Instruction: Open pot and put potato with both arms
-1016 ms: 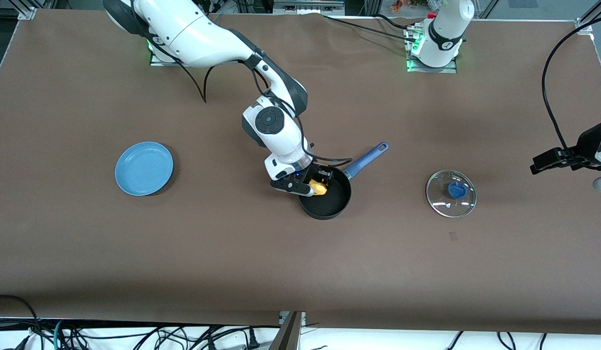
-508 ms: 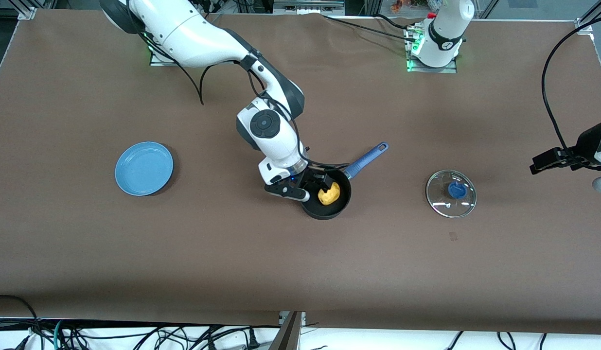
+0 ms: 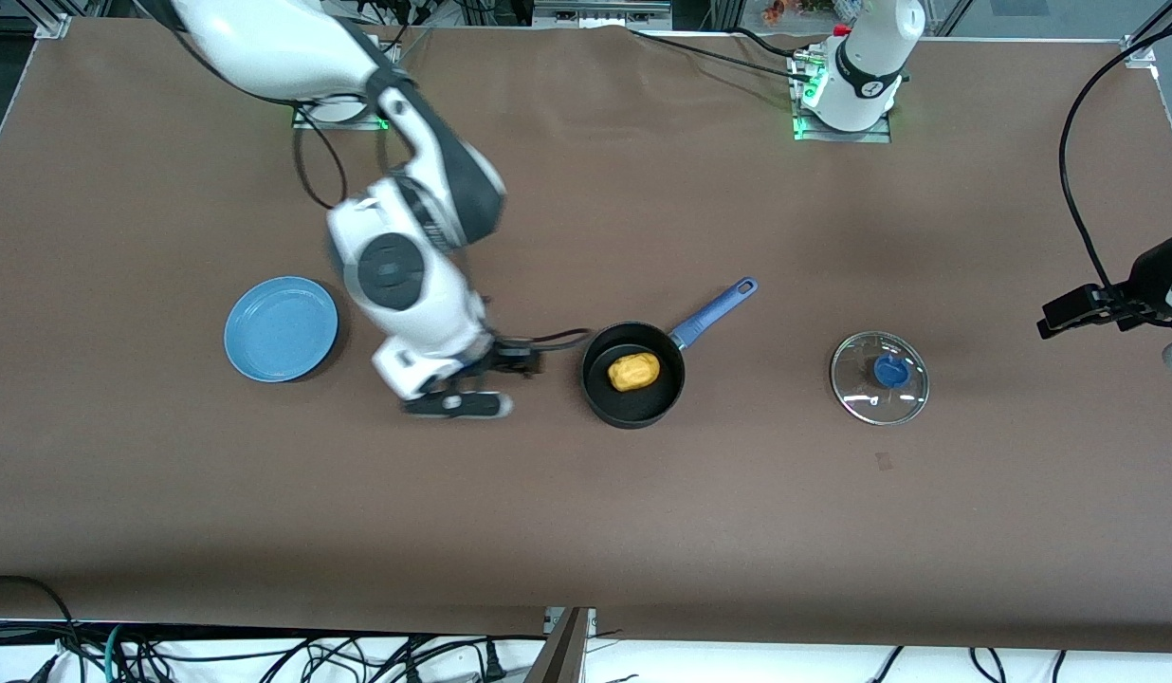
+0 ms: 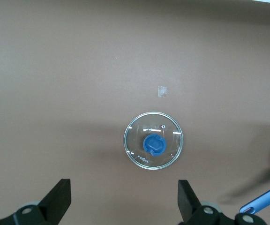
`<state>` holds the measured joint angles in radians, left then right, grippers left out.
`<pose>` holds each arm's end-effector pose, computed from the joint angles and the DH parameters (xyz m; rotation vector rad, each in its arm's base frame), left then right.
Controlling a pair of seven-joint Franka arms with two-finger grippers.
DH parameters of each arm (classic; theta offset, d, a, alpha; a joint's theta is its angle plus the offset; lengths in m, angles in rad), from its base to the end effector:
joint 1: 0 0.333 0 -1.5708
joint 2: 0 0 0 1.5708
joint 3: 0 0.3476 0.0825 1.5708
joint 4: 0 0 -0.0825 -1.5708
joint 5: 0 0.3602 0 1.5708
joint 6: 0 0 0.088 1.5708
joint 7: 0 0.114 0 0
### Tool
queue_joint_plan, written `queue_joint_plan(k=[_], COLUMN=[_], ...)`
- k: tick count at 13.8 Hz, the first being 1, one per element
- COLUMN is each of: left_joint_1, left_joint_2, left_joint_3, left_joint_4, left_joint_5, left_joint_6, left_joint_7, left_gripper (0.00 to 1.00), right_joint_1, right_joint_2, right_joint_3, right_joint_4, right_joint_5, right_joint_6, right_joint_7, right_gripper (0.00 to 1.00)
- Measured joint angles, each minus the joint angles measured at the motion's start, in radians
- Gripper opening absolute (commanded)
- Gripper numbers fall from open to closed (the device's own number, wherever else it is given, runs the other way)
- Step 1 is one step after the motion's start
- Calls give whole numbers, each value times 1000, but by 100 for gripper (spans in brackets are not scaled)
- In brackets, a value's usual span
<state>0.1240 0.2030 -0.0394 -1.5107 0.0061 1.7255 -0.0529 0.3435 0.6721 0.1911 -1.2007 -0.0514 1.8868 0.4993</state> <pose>0.6060 0.0544 0.5743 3.1324 0.2156 0.0188 0.6569 0.3373 0.4181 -3.0691 -0.0130 0.0187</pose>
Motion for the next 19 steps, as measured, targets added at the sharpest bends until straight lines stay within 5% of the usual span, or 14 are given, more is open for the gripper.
queue_joint_plan(k=[7, 12, 19], left_joint_1=[0, -3, -8], left_joint_2=[0, 0, 1], left_joint_3=[0, 0, -1], left_joint_4=[-1, -1, -3], left_joint_5=[0, 0, 0], left_joint_6=[0, 0, 0], left_joint_7=[0, 0, -7], left_gripper=[100, 100, 100], right_joint_1=[-231, -362, -365], right_joint_2=[-246, -448, -602], right_joint_3=[-83, -88, -83], right_joint_4=[-7, -190, -311], right_joint_5=[0, 0, 0], right_joint_6=[-360, -397, -372], right_joint_7=[-415, -509, -510], right_gripper=[100, 100, 100])
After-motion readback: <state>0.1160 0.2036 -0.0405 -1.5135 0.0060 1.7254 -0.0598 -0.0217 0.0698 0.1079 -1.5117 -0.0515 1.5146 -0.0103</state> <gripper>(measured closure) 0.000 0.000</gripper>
